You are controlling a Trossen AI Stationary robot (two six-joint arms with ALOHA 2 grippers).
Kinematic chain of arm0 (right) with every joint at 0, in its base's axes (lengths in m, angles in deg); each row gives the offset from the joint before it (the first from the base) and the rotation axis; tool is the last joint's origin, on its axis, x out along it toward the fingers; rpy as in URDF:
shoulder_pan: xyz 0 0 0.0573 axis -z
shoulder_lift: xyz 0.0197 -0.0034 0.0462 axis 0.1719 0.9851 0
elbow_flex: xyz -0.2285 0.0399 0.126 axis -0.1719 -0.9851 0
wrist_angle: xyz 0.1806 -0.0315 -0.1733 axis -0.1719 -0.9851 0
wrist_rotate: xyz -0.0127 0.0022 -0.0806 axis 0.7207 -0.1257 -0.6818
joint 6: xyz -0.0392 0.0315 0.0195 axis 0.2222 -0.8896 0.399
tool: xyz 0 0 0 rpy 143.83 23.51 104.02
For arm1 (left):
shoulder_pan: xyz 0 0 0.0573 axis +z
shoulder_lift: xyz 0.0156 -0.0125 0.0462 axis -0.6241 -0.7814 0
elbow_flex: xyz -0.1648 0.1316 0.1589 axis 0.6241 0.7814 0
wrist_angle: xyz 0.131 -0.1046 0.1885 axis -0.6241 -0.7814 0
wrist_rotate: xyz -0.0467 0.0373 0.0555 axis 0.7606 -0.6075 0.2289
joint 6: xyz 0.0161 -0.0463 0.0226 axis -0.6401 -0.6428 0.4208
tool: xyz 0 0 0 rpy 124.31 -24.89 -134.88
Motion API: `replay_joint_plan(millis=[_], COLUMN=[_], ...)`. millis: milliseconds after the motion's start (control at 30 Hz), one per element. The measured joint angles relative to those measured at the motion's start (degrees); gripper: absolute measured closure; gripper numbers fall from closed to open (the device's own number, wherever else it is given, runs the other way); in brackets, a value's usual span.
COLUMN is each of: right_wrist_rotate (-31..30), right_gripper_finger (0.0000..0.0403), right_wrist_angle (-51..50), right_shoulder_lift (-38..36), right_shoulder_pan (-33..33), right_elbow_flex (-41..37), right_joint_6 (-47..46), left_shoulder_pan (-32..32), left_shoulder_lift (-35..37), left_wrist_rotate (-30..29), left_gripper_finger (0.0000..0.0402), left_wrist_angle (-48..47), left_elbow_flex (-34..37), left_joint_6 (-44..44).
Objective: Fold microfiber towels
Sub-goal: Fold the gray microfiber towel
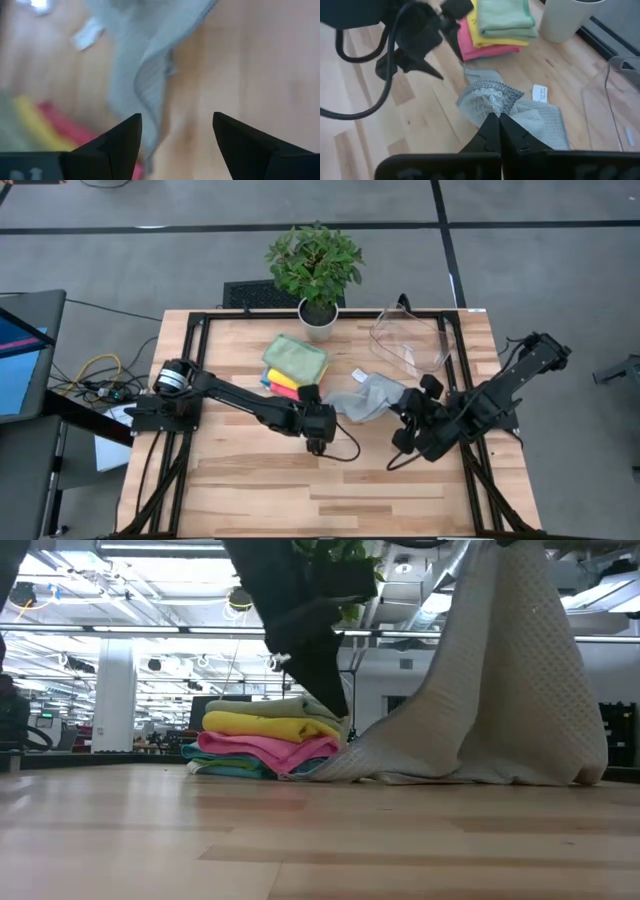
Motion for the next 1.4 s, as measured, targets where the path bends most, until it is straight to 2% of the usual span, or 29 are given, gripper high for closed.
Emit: replay_joint_plan(millis=[100, 367, 533, 733, 867, 933, 1067, 1167, 1400], right_wrist_rotate=[0.0, 0.0, 0.0, 0.4, 1.7, 1.8, 1.9, 1.9, 3.3], right_gripper_finger=[0.0391, 0.0393, 0.0388, 0.039, 0.0386, 0.0388, 0.0391, 0.0388, 0.0389], right_wrist_angle=[-0.1, -1.3, -1.3, -0.8, 1.0, 1.9, 2.4, 2.6, 5.1], right_shoulder_lift=[-0.6, -0.9, -0.9, -0.9, -0.9, -0.9, -0.9, -0.9, -0.9], right_shoulder_pan=[-0.6, -0.8, -0.8, -0.8, -0.8, -1.0, -1.2, -1.2, -1.6], right_elbow_flex=[0.0, 0.0, 0.0, 0.0, 0.0, 0.0, 0.0, 0.0, 0.0], right_joint_6=[-0.6, -0.6, -0.6, -0.7, -0.8, -0.8, -0.7, -0.7, -0.6], left_shoulder_pan=[2.6, 6.1, 6.3, 5.4, 5.3, 5.6, 6.7, 8.0, 11.6], left_shoulder_lift=[-1.0, -1.4, -1.4, -1.4, -1.4, -1.4, -1.4, -2.3, -5.7], left_wrist_rotate=[6.5, 10.5, 17.7, 17.6, 12.0, 11.9, 16.3, 16.1, 22.1], left_gripper_finger=[0.0164, 0.0164, 0.0164, 0.0164, 0.0164, 0.0164, 0.0164, 0.0169, 0.0226], left_wrist_angle=[2.6, 3.4, 1.3, 5.9, 7.5, 7.5, 9.0, 9.4, 9.0], left_elbow_flex=[0.0, 0.0, 2.3, 7.7, 8.7, 8.7, 8.7, 8.7, 8.3], left_joint_6=[3.5, 9.5, 11.0, 13.1, 13.4, 15.1, 19.5, 19.9, 17.7])
